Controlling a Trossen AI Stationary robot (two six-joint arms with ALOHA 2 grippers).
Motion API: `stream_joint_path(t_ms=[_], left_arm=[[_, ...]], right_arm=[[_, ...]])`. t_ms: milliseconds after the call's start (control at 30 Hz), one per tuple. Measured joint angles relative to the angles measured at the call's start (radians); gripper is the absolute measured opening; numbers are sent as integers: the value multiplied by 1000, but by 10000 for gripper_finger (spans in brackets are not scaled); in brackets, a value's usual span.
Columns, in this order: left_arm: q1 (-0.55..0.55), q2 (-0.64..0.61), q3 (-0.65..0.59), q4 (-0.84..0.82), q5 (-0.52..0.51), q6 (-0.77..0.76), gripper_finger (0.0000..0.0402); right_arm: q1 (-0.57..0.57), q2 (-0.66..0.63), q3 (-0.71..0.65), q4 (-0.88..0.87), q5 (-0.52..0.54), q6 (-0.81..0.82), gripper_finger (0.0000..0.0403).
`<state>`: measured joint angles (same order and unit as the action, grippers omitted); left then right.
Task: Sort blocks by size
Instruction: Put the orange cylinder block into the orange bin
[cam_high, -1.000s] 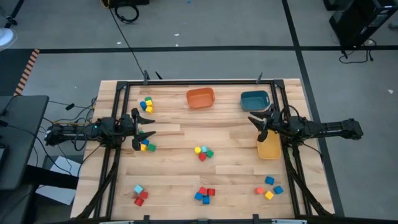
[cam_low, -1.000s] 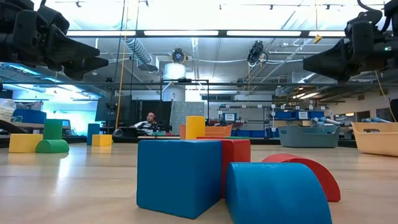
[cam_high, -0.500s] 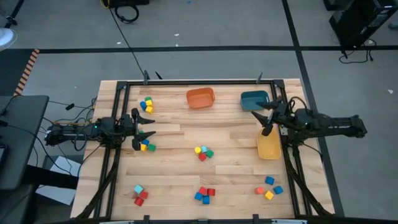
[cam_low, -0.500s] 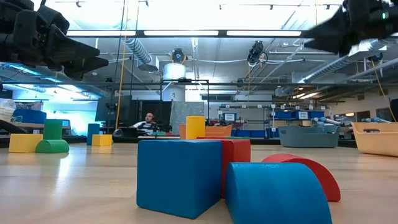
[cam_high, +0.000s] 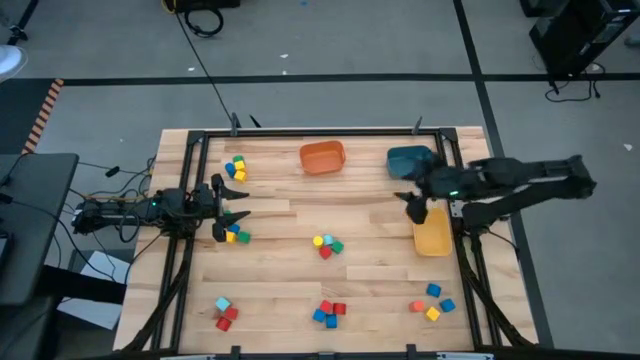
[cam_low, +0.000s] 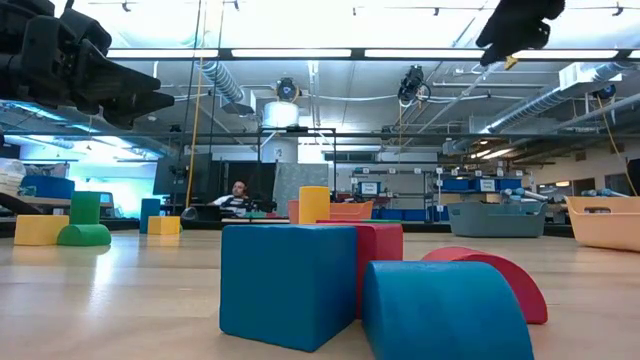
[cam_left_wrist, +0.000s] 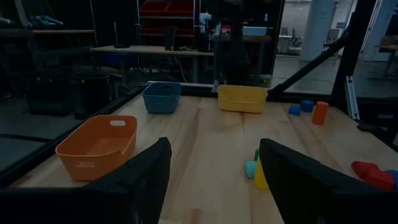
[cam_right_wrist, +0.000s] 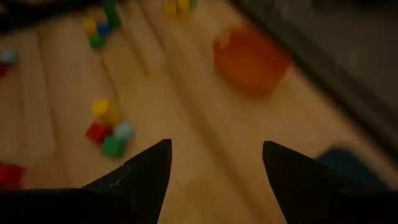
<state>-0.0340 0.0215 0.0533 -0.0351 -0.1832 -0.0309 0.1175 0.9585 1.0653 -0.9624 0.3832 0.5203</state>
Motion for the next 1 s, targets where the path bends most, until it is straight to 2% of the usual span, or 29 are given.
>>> stream_joint_path(t_ms=[200,400,800,1000], left_arm=[[0,0,0,0,0,0,252],[0,0,0,0,0,0,252],[0,0,0,0,0,0,252],[0,0,0,0,0,0,252]], right_arm=[[40,244,139,-231,-225,393,257],[183,378,142,-343,-321,695,245],[602,522,143,-296,-358,1362,240],[729,600,143,-211,-362,1570,237]])
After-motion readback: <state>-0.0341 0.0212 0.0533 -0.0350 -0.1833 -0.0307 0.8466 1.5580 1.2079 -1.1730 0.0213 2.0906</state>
